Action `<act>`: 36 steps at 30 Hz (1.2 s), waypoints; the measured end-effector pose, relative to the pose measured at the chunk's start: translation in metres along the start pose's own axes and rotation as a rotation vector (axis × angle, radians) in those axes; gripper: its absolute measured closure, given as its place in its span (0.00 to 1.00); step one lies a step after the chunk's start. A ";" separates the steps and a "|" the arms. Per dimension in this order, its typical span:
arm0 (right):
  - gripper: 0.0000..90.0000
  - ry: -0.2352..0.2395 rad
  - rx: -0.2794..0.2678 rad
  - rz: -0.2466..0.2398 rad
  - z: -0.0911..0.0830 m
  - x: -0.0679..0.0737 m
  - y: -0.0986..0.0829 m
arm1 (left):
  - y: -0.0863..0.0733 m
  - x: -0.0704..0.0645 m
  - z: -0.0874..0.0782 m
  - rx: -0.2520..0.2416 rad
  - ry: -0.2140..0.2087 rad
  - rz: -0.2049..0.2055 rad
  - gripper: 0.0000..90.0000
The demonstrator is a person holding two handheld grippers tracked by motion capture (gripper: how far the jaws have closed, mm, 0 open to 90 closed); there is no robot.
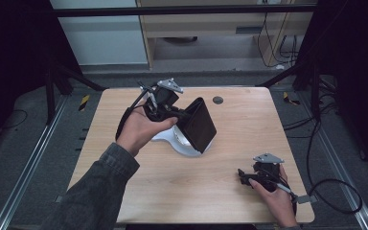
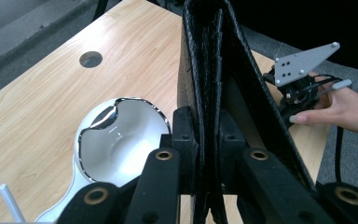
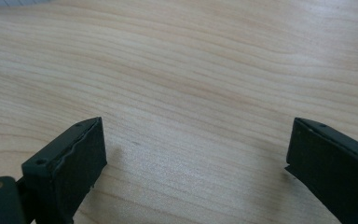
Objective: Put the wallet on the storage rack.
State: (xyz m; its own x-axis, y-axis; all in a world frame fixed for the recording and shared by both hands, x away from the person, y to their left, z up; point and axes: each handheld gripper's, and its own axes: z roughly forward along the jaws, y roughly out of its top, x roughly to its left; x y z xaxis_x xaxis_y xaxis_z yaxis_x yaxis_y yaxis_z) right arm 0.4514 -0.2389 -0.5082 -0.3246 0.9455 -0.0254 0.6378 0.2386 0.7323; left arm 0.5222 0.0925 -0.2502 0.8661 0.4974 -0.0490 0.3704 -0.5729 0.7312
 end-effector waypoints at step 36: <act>0.03 0.013 0.006 0.005 0.004 0.001 -0.003 | -0.010 0.043 0.024 0.013 0.108 -0.082 0.90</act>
State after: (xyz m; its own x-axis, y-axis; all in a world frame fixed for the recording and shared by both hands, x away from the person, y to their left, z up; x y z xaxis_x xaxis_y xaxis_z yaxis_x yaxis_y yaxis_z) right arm 0.4519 -0.2373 -0.5128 -0.3306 0.9437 -0.0127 0.6433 0.2351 0.7287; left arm 0.5635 0.1039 -0.2761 0.7918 0.6098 -0.0343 0.4434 -0.5353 0.7190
